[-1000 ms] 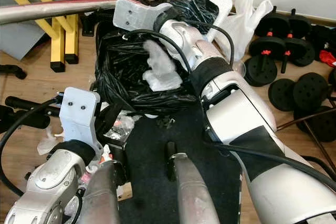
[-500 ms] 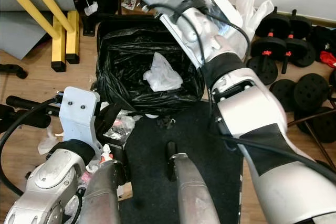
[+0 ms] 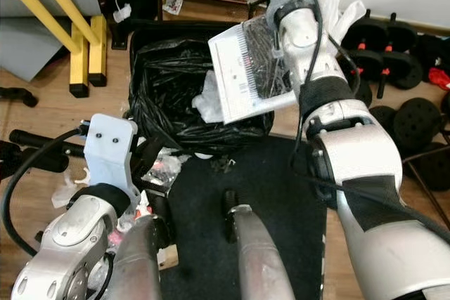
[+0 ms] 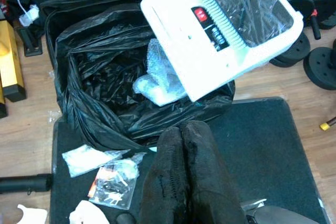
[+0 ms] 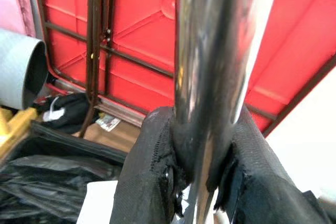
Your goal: Sweep floor
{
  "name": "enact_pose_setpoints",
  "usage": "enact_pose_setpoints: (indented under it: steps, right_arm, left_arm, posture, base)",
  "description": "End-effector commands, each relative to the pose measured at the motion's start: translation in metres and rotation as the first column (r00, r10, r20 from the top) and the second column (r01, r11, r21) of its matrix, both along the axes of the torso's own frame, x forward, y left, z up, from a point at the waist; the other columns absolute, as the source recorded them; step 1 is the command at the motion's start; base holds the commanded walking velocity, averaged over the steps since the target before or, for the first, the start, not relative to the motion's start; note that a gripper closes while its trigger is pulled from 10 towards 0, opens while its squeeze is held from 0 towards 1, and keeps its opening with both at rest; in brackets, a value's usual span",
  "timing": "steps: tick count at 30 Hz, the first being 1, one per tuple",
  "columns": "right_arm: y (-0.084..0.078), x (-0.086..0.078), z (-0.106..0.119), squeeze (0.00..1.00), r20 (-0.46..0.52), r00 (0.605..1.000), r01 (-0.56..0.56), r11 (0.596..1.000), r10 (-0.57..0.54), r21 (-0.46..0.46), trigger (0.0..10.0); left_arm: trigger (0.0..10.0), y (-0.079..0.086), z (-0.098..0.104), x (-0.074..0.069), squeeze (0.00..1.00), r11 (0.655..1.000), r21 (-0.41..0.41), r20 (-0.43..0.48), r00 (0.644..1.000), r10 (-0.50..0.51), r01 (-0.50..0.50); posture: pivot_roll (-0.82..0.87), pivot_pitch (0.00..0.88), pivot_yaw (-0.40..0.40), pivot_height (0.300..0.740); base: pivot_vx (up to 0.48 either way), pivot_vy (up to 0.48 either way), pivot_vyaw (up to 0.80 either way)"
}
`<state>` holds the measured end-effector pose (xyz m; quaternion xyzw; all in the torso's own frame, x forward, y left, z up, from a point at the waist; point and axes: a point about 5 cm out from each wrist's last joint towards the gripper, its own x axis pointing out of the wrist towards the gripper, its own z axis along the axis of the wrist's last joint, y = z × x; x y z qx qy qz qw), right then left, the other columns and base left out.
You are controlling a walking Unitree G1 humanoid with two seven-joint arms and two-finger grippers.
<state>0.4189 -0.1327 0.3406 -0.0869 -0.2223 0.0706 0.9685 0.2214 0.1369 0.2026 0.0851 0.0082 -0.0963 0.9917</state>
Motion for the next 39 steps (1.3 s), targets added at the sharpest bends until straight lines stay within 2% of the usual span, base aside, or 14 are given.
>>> enact_pose_setpoints:
  steps: [1,4,5,8,9,11,12,13,14,15,16,24,33,39]
  right_arm:
    - [-0.012,-0.009,0.005,0.0,0.046,0.999,-0.034,0.994,0.03,0.1,10.0]
    - [-0.012,-0.009,0.005,0.0,0.046,0.999,-0.034,0.994,0.03,0.1,10.0]
    - [-0.013,-0.016,-0.008,0.0,0.021,0.998,-0.068,0.984,0.065,0.162,10.0]
    - [-0.013,-0.016,-0.008,0.0,0.021,0.998,-0.068,0.984,0.065,0.162,10.0]
    - [-0.009,-0.026,-0.026,0.0,-0.013,0.995,-0.097,0.972,0.102,0.215,10.0]
    - [-0.009,-0.026,-0.026,0.0,-0.013,0.995,-0.097,0.972,0.102,0.215,10.0]
    - [0.0,-0.038,-0.049,0.0,-0.062,0.988,-0.124,0.96,0.144,0.252,10.0]
    - [0.0,-0.038,-0.049,0.0,-0.062,0.988,-0.124,0.96,0.144,0.252,10.0]
    - [0.01,-0.05,-0.071,0.0,-0.106,0.979,-0.141,0.954,0.174,0.264,10.0]
    - [0.01,-0.05,-0.071,0.0,-0.106,0.979,-0.141,0.954,0.174,0.264,10.0]
    - [0.017,-0.058,-0.084,0.0,-0.134,0.972,-0.151,0.951,0.192,0.268,10.0]
    - [0.028,-0.072,-0.098,0.0,-0.173,0.959,-0.178,0.951,0.225,0.251,10.0]
    - [0.026,-0.091,-0.108,0.0,-0.237,0.945,-0.17,0.956,0.226,0.238,10.0]
    - [0.024,-0.106,-0.127,0.0,-0.3,0.932,-0.144,0.967,0.204,0.211,10.0]
  left_arm:
    - [10.0,0.002,-0.011,0.001,0.0,1.0,-0.002,-0.043,0.999,0.03,-0.03]
    - [10.0,0.002,-0.011,0.001,0.0,1.0,-0.002,-0.043,0.999,0.03,-0.03]
    - [10.0,0.004,-0.013,0.004,0.0,0.999,-0.01,-0.049,0.998,0.038,-0.039]
    - [10.0,0.004,-0.013,0.004,0.0,0.999,-0.01,-0.049,0.998,0.038,-0.039]
    - [10.0,0.005,-0.016,0.007,0.0,0.999,-0.015,-0.055,0.998,0.043,-0.044]
    - [10.0,0.005,-0.016,0.007,0.0,0.999,-0.015,-0.055,0.998,0.043,-0.044]
    - [10.0,0.006,-0.02,0.01,0.0,0.998,-0.017,-0.064,0.996,0.055,-0.056]
    - [10.0,0.006,-0.02,0.01,0.0,0.998,-0.017,-0.064,0.996,0.055,-0.056]
    - [10.0,0.008,-0.022,0.013,0.0,0.997,-0.016,-0.065,0.995,0.074,-0.075]
    - [10.0,0.008,-0.022,0.013,0.0,0.997,-0.016,-0.065,0.995,0.074,-0.075]
    - [10.0,0.01,-0.024,0.014,0.0,0.996,-0.013,-0.064,0.994,0.089,-0.09]
    - [10.0,0.004,-0.026,0.017,0.0,0.999,-0.03,-0.057,0.998,0.039,-0.041]
    - [10.0,0.005,-0.029,0.022,0.0,0.998,-0.047,-0.059,0.998,0.039,-0.042]
    - [10.0,0.005,-0.034,0.023,0.0,0.997,-0.037,-0.053,0.997,0.061,-0.063]
  posture:
    - [-0.08,0.421,-0.185,0.74]
    - [-0.08,0.421,-0.185,0.74]
    - [-0.08,0.403,-0.18,0.74]
    - [-0.08,0.403,-0.18,0.74]
    - [-0.08,0.384,-0.179,0.74]
    - [-0.08,0.384,-0.179,0.74]
    - [-0.08,0.356,-0.181,0.74]
    - [-0.08,0.356,-0.181,0.74]
    - [-0.08,0.337,-0.184,0.74]
    - [-0.08,0.337,-0.184,0.74]
    - [-0.08,0.33,-0.184,0.74]
    - [-0.08,0.302,-0.174,0.74]
    - [-0.08,0.285,-0.164,0.74]
    - [-0.08,0.254,-0.155,0.74]
  base:
    - [0.0,0.0,0.0]
    - [0.0,0.0,0.0]
    - [0.0,0.0,0.0]
    - [0.0,0.0,0.0]
    - [0.0,0.0,0.0]
    - [0.0,0.0,0.0]
    - [0.0,0.0,0.0]
    - [0.0,0.0,0.0]
    - [0.0,0.0,0.0]
    - [0.0,0.0,0.0]
    - [0.0,0.0,0.0]
    - [0.18,0.0,0.0]
    - [0.107,0.0,0.0]
    - [0.16,0.0,0.0]
